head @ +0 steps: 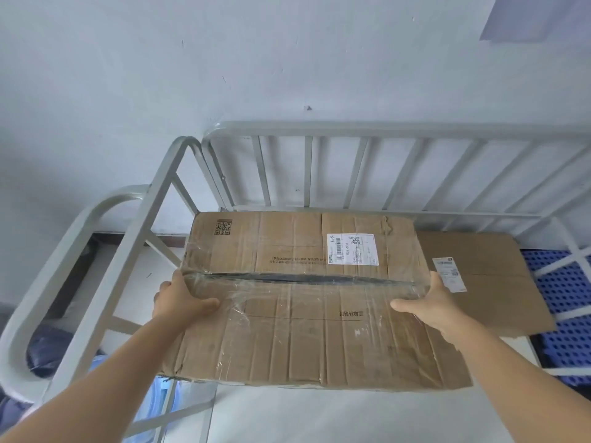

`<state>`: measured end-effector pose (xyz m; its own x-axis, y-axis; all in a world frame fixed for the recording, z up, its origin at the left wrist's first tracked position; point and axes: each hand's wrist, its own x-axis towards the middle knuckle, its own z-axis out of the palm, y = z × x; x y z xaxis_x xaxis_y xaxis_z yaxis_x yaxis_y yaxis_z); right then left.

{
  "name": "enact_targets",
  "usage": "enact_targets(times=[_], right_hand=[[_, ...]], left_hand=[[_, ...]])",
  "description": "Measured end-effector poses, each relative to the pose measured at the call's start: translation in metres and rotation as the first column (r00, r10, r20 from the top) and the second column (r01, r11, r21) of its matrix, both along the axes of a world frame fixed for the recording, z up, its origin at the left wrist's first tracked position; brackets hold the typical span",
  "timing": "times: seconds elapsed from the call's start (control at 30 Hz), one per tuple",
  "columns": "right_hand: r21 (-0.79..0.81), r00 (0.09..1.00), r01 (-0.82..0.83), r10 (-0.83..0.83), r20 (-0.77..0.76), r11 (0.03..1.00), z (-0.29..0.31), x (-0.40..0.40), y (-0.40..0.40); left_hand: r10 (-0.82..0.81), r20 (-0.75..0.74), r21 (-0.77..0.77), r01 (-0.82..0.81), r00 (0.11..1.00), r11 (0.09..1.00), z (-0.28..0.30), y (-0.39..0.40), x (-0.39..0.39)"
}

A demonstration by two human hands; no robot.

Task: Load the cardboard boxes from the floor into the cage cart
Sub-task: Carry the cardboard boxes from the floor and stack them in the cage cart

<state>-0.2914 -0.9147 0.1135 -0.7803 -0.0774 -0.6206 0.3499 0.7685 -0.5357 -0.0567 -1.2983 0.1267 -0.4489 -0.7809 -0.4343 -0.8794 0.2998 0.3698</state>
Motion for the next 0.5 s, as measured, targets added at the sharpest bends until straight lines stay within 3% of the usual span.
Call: enact_targets(times=[0.5], right_hand=[[0.119, 0.997, 0.017, -0.026, 0.072, 0.993, -0.146, -0.051, -0.050]], left_hand=[[-0.001, 0.107, 0.059, -0.005, 0.994, 0.998, -0.135, -0.044, -0.049]])
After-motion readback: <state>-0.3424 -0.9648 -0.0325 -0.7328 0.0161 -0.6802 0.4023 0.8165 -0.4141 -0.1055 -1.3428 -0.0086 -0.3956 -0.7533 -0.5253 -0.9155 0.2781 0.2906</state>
